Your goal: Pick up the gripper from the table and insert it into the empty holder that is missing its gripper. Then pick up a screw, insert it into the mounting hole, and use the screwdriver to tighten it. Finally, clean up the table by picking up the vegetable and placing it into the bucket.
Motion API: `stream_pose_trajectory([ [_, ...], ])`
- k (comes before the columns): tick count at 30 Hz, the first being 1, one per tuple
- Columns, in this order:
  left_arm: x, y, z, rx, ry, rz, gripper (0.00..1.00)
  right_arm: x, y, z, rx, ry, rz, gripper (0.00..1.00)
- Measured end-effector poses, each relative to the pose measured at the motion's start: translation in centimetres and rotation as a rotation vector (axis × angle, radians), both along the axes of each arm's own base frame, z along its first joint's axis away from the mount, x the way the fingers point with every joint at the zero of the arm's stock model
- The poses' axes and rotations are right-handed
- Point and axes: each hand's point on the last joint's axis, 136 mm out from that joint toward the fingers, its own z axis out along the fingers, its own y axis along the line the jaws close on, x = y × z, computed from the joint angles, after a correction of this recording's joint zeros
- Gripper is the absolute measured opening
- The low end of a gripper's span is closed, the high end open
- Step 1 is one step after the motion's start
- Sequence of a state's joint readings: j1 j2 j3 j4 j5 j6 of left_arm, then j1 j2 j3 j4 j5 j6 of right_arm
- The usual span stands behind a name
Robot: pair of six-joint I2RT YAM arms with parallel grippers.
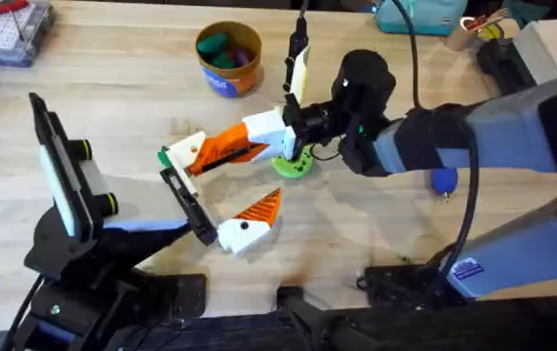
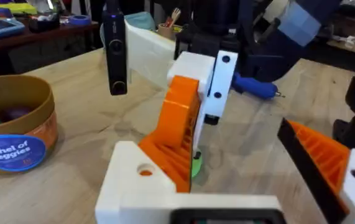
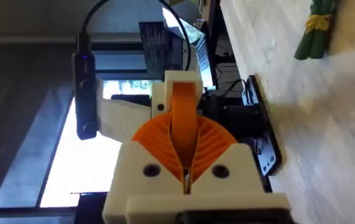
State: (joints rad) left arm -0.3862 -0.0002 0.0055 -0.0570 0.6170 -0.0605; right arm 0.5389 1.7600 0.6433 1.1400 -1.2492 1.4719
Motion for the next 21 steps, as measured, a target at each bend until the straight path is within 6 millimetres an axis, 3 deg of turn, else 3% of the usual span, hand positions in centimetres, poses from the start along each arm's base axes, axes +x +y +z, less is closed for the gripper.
stream_pose_trajectory([
  [21,0.16,0.1,0.0,0.001,-0.001,0.011,0.99,0.91,1.05,0.06,0.005,-0.003,0.032,0.023],
])
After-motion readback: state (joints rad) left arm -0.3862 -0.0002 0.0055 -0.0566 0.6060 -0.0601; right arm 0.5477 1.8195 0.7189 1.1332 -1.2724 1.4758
